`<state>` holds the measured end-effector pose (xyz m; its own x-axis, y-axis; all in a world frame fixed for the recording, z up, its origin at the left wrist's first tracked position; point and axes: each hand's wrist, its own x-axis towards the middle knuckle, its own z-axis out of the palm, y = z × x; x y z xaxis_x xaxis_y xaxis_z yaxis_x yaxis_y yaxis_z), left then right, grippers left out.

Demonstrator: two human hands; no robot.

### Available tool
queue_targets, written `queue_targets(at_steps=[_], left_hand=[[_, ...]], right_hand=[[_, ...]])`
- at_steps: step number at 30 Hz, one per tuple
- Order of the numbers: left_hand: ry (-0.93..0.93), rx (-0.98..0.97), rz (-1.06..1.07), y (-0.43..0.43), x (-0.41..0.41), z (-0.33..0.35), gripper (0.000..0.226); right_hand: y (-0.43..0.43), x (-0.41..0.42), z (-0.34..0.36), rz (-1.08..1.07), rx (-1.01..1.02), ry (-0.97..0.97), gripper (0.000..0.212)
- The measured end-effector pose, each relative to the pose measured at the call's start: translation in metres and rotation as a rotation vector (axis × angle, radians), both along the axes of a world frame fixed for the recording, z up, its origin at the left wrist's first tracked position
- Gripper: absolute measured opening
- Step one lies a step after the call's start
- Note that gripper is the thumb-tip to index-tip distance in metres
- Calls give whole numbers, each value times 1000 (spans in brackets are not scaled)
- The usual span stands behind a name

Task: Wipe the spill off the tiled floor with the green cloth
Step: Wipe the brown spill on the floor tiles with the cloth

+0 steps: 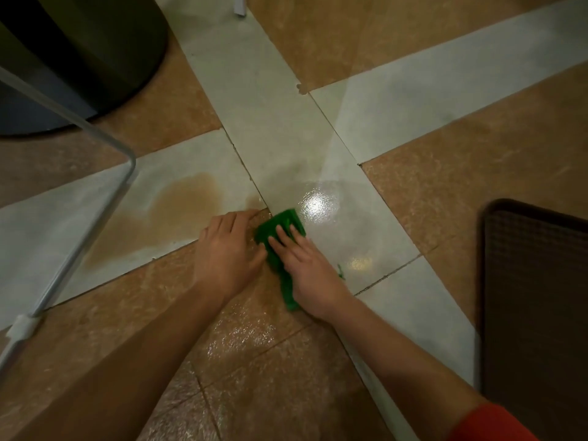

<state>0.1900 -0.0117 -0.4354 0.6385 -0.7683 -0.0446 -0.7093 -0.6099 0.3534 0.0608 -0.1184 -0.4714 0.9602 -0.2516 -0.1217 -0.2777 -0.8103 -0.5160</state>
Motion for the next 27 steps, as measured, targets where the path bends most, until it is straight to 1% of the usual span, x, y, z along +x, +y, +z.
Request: queue_targets(at_steps=[2, 4, 6, 8, 9, 11, 14, 16, 19, 22, 25, 27], left_hand=[[1, 16, -5, 1, -3, 0, 56], [-2, 31, -17, 2, -4, 0, 58], [-12, 32, -32, 1, -5, 1, 58], [-25, 26, -42, -3, -7, 2, 57], [-29, 20, -47, -6, -9, 2, 56], [-24, 13, -60, -10, -13, 0, 57], [10, 15, -90, -17, -19, -7, 58], [21, 19, -103, -20, -21, -11, 57], [14, 18, -105, -23, -22, -13, 56], [15, 17, -106, -26, -23, -15, 58], [28, 24, -111, -30, -27, -16, 58], [20, 4, -122, -33, -30, -16, 59]], right_hand=[[-8, -18, -1, -12, -4, 0, 76], [-22, -20, 1, -142, -5, 17, 76], [-36, -3, 6, -306, 30, 53, 74], [-39, 14, 9, -396, 70, 78, 75], [-37, 17, 10, -397, 79, 85, 76], [-30, 8, 8, -333, 85, 61, 76], [-18, -25, 4, -178, 30, 35, 78], [-23, -44, -1, -152, 32, 36, 79], [-39, -54, -2, -278, 51, 46, 77], [-61, -41, 0, -425, 34, 67, 77], [-79, -21, 4, -490, 34, 82, 73], [-81, -17, 4, -497, 36, 64, 65]])
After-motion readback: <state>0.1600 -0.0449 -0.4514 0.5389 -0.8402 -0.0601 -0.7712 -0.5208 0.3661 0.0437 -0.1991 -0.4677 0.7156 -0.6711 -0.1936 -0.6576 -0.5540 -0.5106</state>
